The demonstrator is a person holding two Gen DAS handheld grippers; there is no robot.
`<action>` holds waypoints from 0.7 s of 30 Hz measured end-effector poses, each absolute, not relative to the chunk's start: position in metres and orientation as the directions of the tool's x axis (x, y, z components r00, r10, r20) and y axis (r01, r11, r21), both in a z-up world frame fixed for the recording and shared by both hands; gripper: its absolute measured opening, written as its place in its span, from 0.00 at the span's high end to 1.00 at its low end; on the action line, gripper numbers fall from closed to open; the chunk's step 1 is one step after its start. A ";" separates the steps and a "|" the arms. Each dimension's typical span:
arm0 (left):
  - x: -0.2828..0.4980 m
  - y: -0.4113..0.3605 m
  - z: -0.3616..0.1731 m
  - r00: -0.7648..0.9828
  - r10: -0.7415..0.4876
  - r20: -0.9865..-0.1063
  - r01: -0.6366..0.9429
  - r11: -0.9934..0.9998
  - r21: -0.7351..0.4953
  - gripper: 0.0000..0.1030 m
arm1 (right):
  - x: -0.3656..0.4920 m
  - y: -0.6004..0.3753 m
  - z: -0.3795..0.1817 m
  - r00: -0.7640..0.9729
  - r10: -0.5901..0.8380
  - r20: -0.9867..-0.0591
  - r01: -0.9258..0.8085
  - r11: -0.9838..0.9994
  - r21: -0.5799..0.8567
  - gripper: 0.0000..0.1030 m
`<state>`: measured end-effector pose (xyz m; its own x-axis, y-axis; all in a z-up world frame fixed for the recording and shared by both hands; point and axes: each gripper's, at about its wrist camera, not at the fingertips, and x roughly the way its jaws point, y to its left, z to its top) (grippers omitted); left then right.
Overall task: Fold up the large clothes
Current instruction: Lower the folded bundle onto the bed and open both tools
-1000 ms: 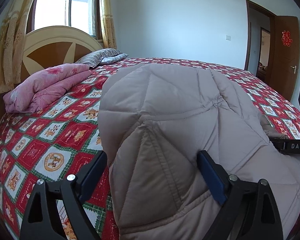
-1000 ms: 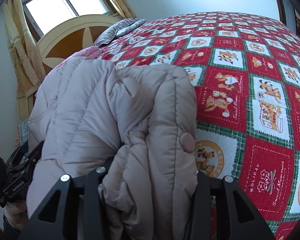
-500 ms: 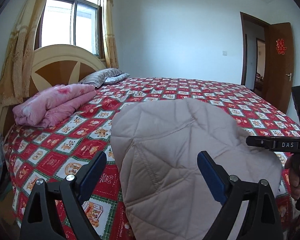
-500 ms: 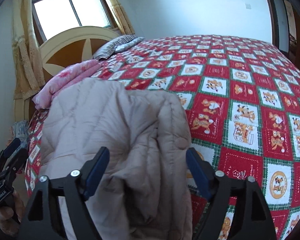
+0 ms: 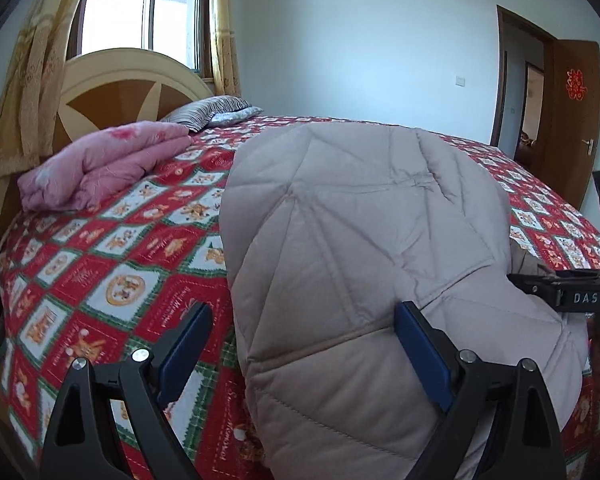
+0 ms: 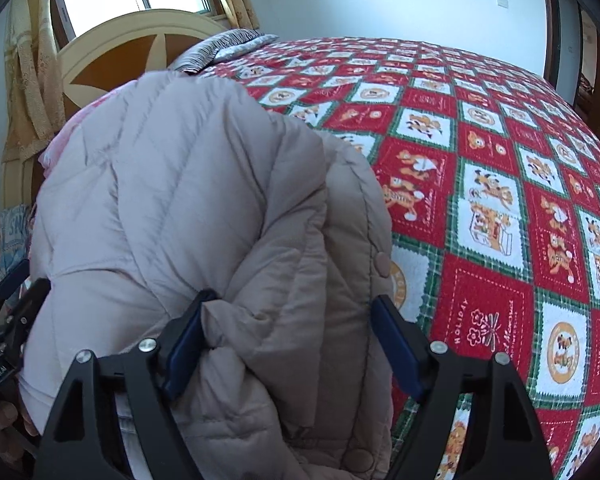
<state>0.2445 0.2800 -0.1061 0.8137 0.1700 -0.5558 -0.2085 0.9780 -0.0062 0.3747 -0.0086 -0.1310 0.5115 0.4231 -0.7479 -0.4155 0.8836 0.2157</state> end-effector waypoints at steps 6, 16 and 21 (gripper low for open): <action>0.238 0.277 -0.099 0.804 0.194 -0.562 -0.221 0.975 0.020 0.10 | 0.371 -0.008 -0.131 0.533 0.397 -0.747 -0.405 0.895 0.187 0.22; 0.175 0.248 -0.029 0.903 0.182 -0.389 -0.177 0.983 0.051 0.10 | 0.283 -0.028 -0.038 0.722 0.454 -0.522 -0.431 0.885 0.175 0.11; 0.161 0.244 -0.008 0.929 0.157 -0.335 -0.156 0.987 0.032 0.10 | 0.264 -0.021 -0.015 0.745 0.463 -0.481 -0.453 0.880 0.146 0.10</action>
<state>0.1613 0.2444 -0.0078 0.9290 0.1572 -0.3350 -0.1556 0.9873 0.0317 0.2639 -0.0212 -0.0150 0.7448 0.4628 -0.4806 -0.4527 0.8797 0.1457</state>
